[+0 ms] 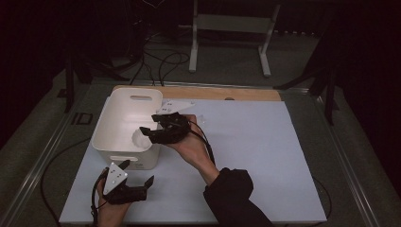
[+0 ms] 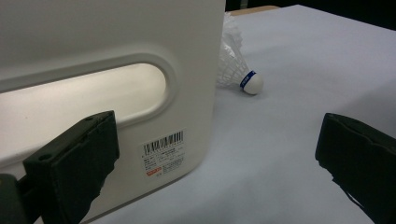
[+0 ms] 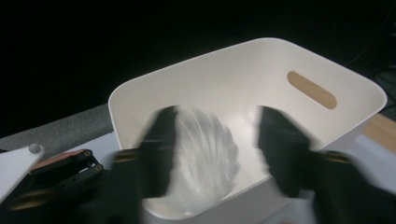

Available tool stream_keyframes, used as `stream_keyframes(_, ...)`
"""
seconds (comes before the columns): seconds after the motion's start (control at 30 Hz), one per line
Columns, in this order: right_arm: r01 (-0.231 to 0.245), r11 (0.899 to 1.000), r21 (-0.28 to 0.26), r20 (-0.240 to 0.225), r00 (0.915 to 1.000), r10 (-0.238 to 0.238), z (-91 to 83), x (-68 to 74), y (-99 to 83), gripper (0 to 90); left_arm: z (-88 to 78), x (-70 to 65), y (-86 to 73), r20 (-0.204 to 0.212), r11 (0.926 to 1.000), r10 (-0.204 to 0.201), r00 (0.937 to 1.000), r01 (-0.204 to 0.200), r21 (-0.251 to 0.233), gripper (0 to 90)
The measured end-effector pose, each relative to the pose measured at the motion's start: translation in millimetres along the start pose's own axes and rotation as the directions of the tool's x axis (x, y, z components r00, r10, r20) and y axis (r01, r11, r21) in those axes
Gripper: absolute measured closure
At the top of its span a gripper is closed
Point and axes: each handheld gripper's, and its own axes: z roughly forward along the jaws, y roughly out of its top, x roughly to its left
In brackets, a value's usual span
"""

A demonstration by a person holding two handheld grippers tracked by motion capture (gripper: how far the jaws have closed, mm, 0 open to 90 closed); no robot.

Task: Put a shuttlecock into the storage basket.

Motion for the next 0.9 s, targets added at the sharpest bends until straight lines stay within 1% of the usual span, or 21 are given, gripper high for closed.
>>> stream_keyframes(0.03, 0.004, 1.000, 0.015, 0.022, 0.9997, -0.004, 0.6, 0.1, 0.6, 26.9, -0.1, -0.1, 0.1, 0.000, 1.0000, 0.001, 1.0000, -0.001, 0.000, 0.1)
stream_keyframes(0.1, -0.002, 1.000, 0.020, 0.022, 0.9998, 0.001, 0.3, -0.3, 0.4, 22.6, 0.0, 0.0, 0.0, 0.001, 1.0000, 0.002, 1.0000, -0.002, 0.001, 0.1)
stream_keyframes(0.13, -0.004, 1.000, 0.020, 0.032, 0.9995, 0.004, -0.4, -0.4, 0.3, 18.9, 0.0, 0.0, 0.0, 0.001, 1.0000, 0.003, 1.0000, -0.003, 0.001, 0.1)
stream_keyframes(0.23, -0.003, 1.000, 0.017, 0.044, 0.9990, 0.002, -1.1, -2.1, -0.4, 14.4, -0.2, 0.0, 0.1, 0.000, 1.0000, 0.003, 1.0000, -0.003, 0.002, 0.1)
stream_keyframes(0.27, -0.003, 1.000, 0.018, 0.049, 0.9988, 0.002, -1.7, -2.1, -0.4, 13.6, -0.2, 0.0, 0.0, 0.000, 1.0000, 0.003, 1.0000, -0.003, 0.002, 0.1)
stream_keyframes(0.3, -0.003, 1.000, 0.011, 0.043, 0.9991, 0.002, -2.3, -2.7, -0.8, 13.6, -0.2, 0.0, 0.0, 0.000, 1.0000, 0.003, 1.0000, -0.003, 0.002, 0.1)
stream_keyframes(0.43, -0.006, 1.000, 0.009, 0.059, 0.9983, 0.006, -4.2, -4.4, -1.4, 11.9, 0.0, -0.2, 0.0, 0.000, 1.0000, 0.002, 1.0000, -0.002, 0.001, 0.1)
stream_keyframes(0.47, -0.006, 1.000, 0.007, 0.054, 0.9985, 0.005, -4.3, -5.4, -1.7, 11.8, 0.0, -0.2, 0.0, 0.000, 1.0000, 0.002, 1.0000, -0.002, 0.001, 0.1)
stream_keyframes(0.53, -0.014, 1.000, 0.009, 0.065, 0.9978, 0.013, -4.6, -6.8, -2.6, 11.2, -0.1, 0.0, 0.0, -0.001, 1.0000, 0.005, 1.0000, -0.005, 0.004, 0.1)
stream_keyframes(0.57, -0.009, 1.000, 0.008, 0.069, 0.9976, 0.009, -4.8, -8.2, -3.3, 11.1, -0.1, -0.1, 0.0, 0.000, 1.0000, 0.005, 1.0000, -0.005, 0.003, 0.1)
stream_keyframes(0.6, -0.023, 1.000, 0.010, 0.073, 0.9971, 0.022, -5.2, -8.4, -3.5, 10.9, -0.1, -0.1, 0.0, 0.000, 1.0000, 0.005, 1.0000, -0.005, 0.004, 0.1)
stream_keyframes(0.63, -0.019, 1.000, 0.003, 0.070, 0.9974, 0.019, -5.2, -9.9, -4.1, 10.5, 0.0, -0.2, 0.0, 0.001, 1.0000, 0.004, 1.0000, -0.004, 0.003, 0.1)
stream_keyframes(0.73, -0.022, 1.000, 0.005, 0.085, 0.9962, 0.022, -7.0, -12.1, -5.0, 10.5, 0.1, -0.2, -0.1, 0.001, 1.0000, 0.006, 1.0000, -0.006, 0.005, 0.1)
stream_keyframes(0.8, -0.032, 0.999, 0.000, 0.090, 0.9955, 0.032, -8.3, -12.8, -5.2, 10.5, 0.3, -0.3, 0.0, 0.001, 1.0000, 0.005, 1.0000, -0.005, 0.005, 0.1)
stream_keyframes(0.9, -0.034, 0.999, 0.000, 0.098, 0.9946, 0.034, -9.9, -15.2, -5.8, 10.5, -0.2, 0.0, 0.2, -0.002, 1.0000, 0.006, 1.0000, -0.006, 0.003, 0.1)
